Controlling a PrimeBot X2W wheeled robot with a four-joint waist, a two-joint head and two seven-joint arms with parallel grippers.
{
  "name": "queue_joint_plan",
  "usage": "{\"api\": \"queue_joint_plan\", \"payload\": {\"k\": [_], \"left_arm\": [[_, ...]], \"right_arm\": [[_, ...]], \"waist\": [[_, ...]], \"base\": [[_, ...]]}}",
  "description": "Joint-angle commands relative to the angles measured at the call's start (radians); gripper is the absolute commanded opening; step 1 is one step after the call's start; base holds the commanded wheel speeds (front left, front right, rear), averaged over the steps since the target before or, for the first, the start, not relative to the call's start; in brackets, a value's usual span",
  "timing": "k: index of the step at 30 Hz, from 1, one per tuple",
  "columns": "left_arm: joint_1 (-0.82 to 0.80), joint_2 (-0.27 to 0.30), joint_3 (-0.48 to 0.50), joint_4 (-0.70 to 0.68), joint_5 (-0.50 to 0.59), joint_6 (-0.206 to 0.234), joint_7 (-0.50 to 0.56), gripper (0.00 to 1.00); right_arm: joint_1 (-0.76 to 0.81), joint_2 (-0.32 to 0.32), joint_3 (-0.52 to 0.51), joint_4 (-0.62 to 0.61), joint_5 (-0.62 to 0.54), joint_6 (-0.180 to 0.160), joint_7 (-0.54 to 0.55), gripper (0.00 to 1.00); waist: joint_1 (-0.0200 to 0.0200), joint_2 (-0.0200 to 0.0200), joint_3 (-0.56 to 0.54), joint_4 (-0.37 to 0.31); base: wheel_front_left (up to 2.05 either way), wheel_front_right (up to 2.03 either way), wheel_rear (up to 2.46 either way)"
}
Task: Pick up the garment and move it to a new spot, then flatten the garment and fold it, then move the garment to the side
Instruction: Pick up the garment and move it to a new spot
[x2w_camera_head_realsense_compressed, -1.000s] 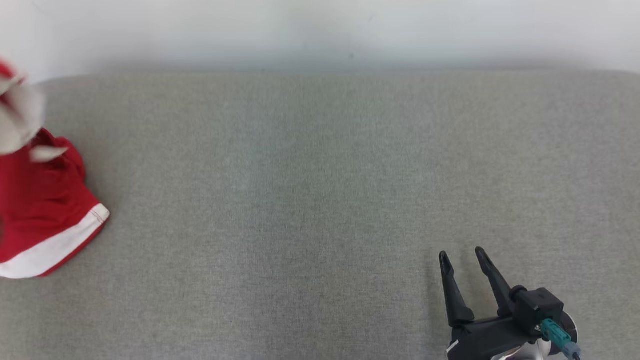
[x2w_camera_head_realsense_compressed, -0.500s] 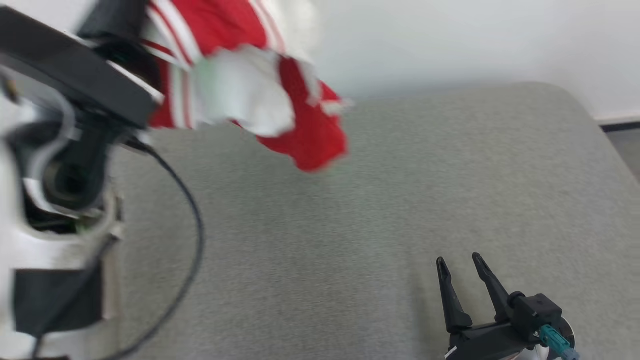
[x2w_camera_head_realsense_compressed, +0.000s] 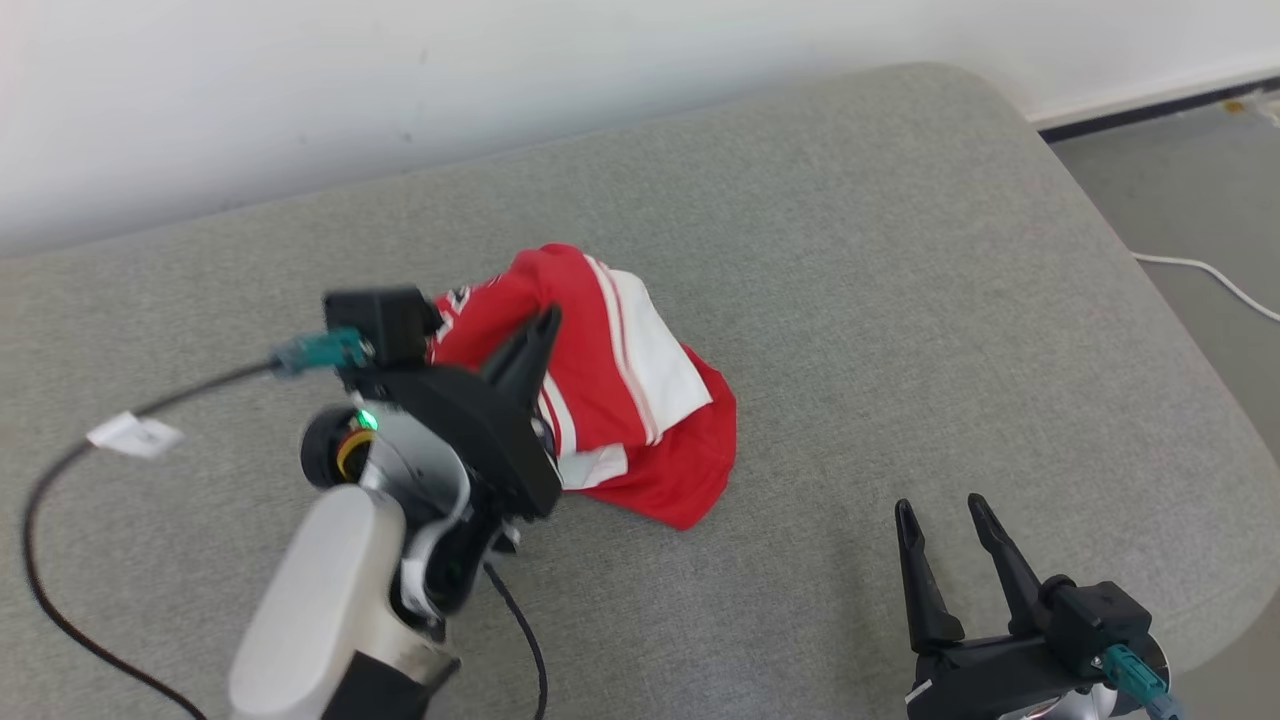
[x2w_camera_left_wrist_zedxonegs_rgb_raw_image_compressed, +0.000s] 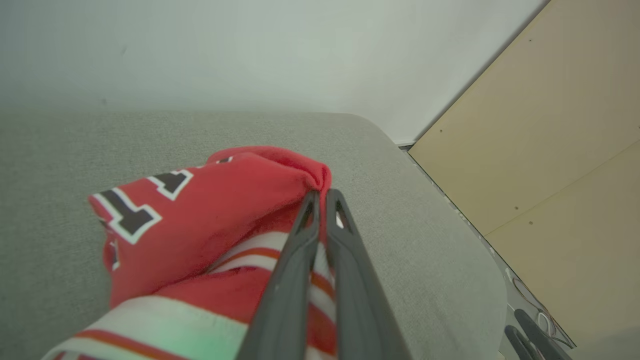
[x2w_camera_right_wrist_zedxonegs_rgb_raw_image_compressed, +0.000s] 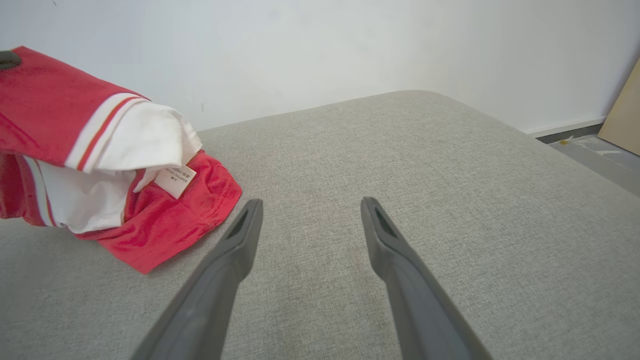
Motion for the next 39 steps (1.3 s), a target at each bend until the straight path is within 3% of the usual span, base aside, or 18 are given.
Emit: {"api": "queue_joint_plan", "payload": {"k": [1,5,6,7,8,12,18,23,28,39], "left_arm": [[0.012,-0.003,-0.010,0.030,0.013,-0.005,-0.028,0.00],[0.020,-0.012,-0.052,0.154,0.025,-0.011,-0.129,0.00],[0.021,-0.014,-0.057,0.170,0.027,-0.010,-0.161,0.25],[0.021,-0.016,-0.062,0.180,0.030,-0.009,-0.200,0.84],[0.025,-0.017,-0.068,0.191,0.031,-0.008,-0.234,1.00],[0.051,-0.018,-0.088,0.190,0.064,-0.010,-0.410,1.00],[0.137,-0.006,-0.079,0.158,0.127,0.007,-0.560,1.00],[0.283,0.025,0.000,0.022,0.235,0.042,-0.572,1.00],[0.448,0.041,0.090,-0.102,0.339,0.041,-0.573,1.00],[0.619,0.044,0.184,-0.082,0.444,-0.002,-0.573,1.00]], "right_arm": [[-0.008,0.000,-0.002,-0.003,0.003,-0.002,0.000,1.00],[-0.007,0.000,0.003,0.000,-0.006,-0.002,-0.001,1.00],[-0.004,-0.001,0.002,0.001,-0.009,-0.002,-0.001,1.00],[0.000,-0.001,-0.001,0.002,-0.010,-0.002,-0.001,1.00],[0.007,-0.001,-0.009,0.003,-0.015,-0.002,-0.001,1.00],[0.029,-0.001,-0.033,0.003,-0.034,-0.002,-0.001,1.00],[0.059,-0.001,-0.072,-0.009,-0.062,-0.002,0.001,1.00],[0.087,-0.001,-0.094,-0.043,-0.086,-0.002,0.002,1.00],[0.116,-0.001,-0.107,-0.079,-0.108,-0.002,0.011,1.00],[0.182,-0.001,-0.128,-0.118,-0.129,-0.002,0.031,1.00]], "waist": [[-0.0001,-0.0001,0.023,-0.024],[-0.0001,-0.0001,0.005,-0.009],[-0.0001,-0.0001,-0.001,-0.003],[-0.0001,-0.0001,-0.008,0.005],[-0.0001,-0.0001,-0.018,0.016],[-0.0001,-0.0001,-0.050,0.066],[-0.0001,-0.0001,-0.102,0.144],[-0.0001,-0.0001,-0.146,0.218],[-0.0001,-0.0001,-0.174,0.274],[-0.0001,-0.0001,-0.206,0.321]], "base": [[0.00,0.00,0.00],[0.00,0.00,0.00],[0.00,0.00,0.00],[0.00,0.00,0.00],[0.00,0.00,0.00],[0.00,0.00,0.00],[0.00,0.00,0.00],[0.00,0.00,0.00],[0.00,0.00,0.00],[0.00,0.00,0.00]]}}
